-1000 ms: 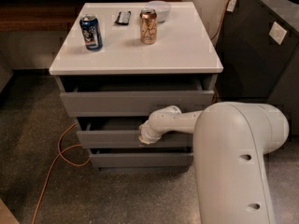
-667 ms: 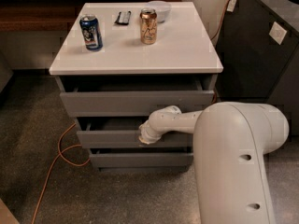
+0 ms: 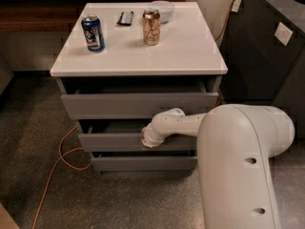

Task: Open middle drawer

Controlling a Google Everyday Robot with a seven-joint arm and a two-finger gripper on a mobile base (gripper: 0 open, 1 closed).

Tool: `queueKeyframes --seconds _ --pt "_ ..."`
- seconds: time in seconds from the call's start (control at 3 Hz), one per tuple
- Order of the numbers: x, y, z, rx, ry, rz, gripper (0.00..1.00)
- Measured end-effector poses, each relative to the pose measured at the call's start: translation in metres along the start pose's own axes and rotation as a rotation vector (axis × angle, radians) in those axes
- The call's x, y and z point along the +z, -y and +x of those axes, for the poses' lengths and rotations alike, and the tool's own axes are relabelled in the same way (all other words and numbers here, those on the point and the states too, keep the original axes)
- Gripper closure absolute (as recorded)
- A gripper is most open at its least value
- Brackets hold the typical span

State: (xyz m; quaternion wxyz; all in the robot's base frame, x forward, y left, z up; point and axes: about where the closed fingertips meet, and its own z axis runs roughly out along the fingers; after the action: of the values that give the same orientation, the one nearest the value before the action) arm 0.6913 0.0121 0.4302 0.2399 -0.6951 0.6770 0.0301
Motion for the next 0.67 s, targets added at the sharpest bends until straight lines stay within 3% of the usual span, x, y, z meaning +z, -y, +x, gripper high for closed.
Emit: queueKeyframes --seconds 0.33,0.67 --pt "0.0 0.0 0.0 0.0 0.0 0.0 0.59" --pt "-0.0002 -0.0001 -0.0001 0.0 0.0 0.0 0.64"
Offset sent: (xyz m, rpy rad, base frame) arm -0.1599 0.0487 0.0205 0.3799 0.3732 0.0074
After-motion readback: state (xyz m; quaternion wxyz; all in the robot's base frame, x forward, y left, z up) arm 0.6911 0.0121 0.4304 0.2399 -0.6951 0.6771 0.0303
